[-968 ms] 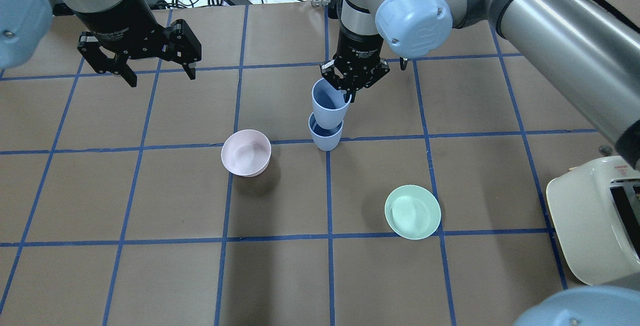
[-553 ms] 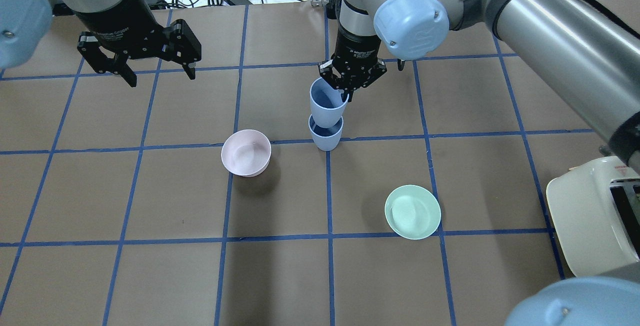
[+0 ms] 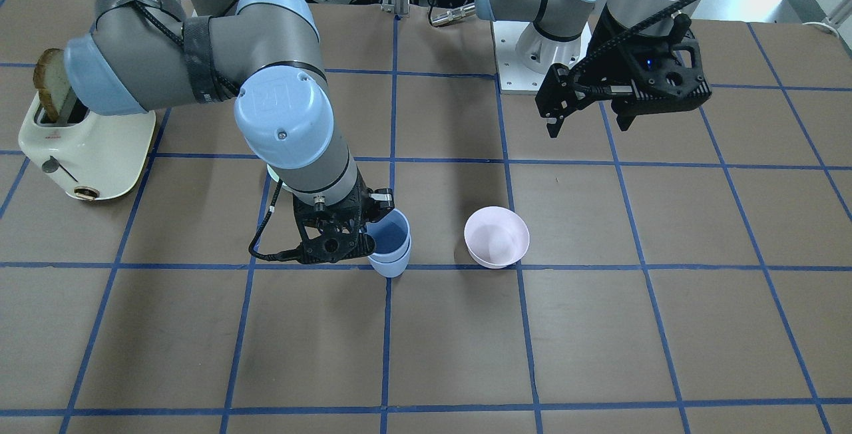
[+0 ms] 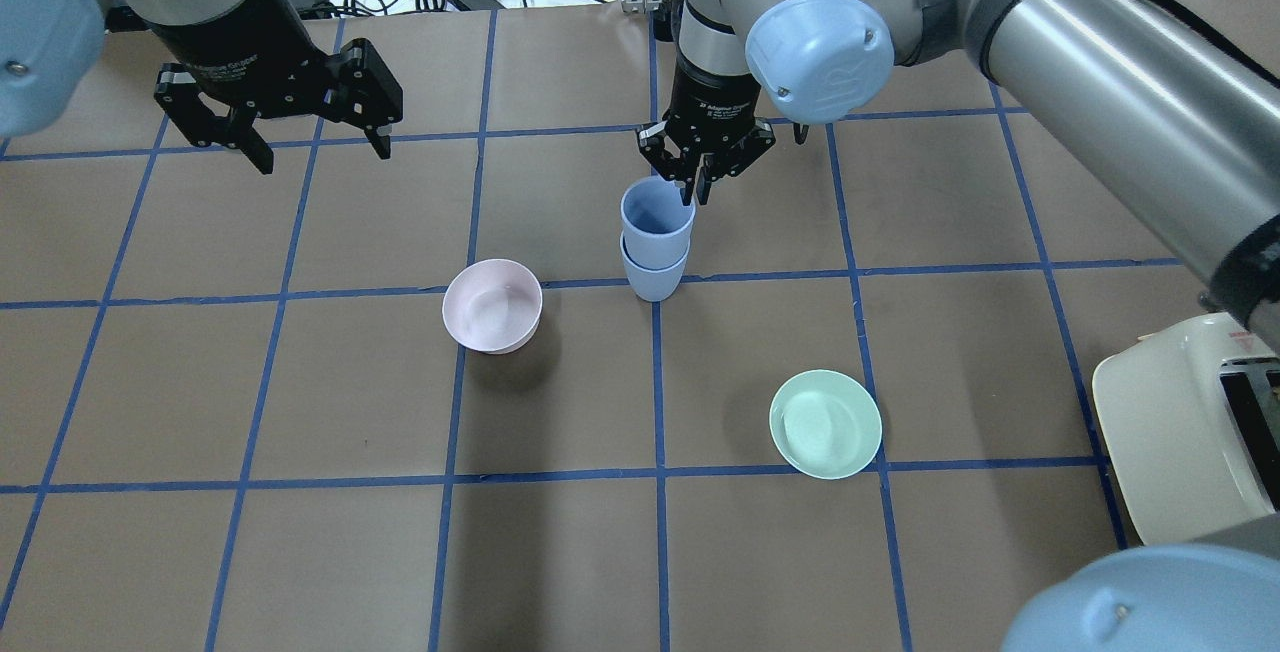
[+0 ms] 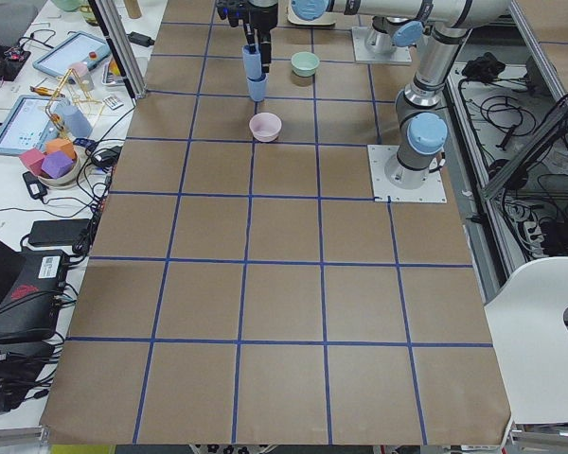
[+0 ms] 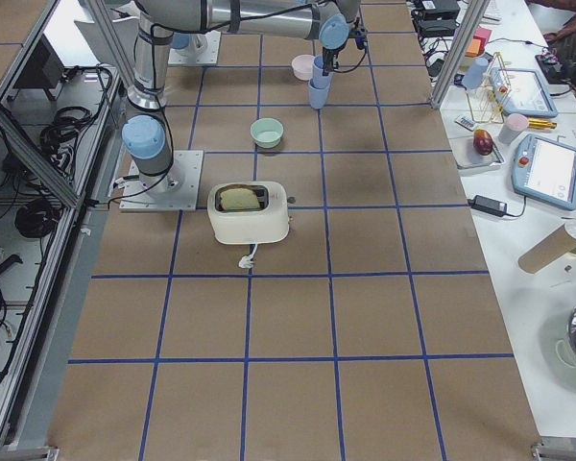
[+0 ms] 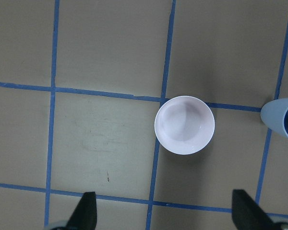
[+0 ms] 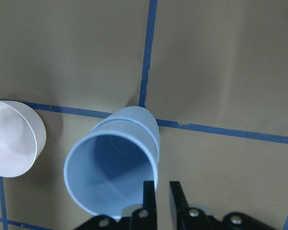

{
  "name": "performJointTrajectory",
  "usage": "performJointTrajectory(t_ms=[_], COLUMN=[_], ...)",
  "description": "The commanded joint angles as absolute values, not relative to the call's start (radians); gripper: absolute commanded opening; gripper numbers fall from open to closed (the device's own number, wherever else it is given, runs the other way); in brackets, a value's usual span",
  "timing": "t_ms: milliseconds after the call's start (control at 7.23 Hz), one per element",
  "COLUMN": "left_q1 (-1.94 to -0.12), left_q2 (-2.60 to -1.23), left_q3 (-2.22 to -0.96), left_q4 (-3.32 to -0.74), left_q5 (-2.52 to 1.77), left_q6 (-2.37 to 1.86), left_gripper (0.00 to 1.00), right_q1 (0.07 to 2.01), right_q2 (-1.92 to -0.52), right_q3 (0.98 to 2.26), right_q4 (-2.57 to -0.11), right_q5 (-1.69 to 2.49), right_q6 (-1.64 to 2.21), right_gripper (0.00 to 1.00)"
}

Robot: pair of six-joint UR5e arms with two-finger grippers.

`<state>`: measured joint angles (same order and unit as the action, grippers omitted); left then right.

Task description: Stack blue cups with both arms

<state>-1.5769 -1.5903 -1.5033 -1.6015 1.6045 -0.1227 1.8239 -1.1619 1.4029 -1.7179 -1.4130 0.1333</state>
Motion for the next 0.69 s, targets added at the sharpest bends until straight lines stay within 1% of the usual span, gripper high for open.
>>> performJointTrajectory(t_ms=[0, 277, 553], left_q1=[-1.577, -1.577, -1.577], left_q2=[-1.589, -1.589, -1.589], left_q3=[-1.503, -1.503, -1.503], left_q4=[-1.601, -1.601, -1.601], left_q5=[1.605, 1.605, 1.605], left_q6=[-0.123, -0.123, -0.123], left_gripper=[1.00, 1.00, 1.00], right_q1=[1.824, 1.807, 1.777], right_q2=[-1.163, -1.175, -1.222], right_q3=[1.404, 1.388, 1.365], right_q4=[-1.717, -1.729, -1.718], right_q5=[-1.408, -1.425, -1.536], right_q6=[0.225, 0.209, 0.193], right_gripper=[1.00, 1.00, 1.00])
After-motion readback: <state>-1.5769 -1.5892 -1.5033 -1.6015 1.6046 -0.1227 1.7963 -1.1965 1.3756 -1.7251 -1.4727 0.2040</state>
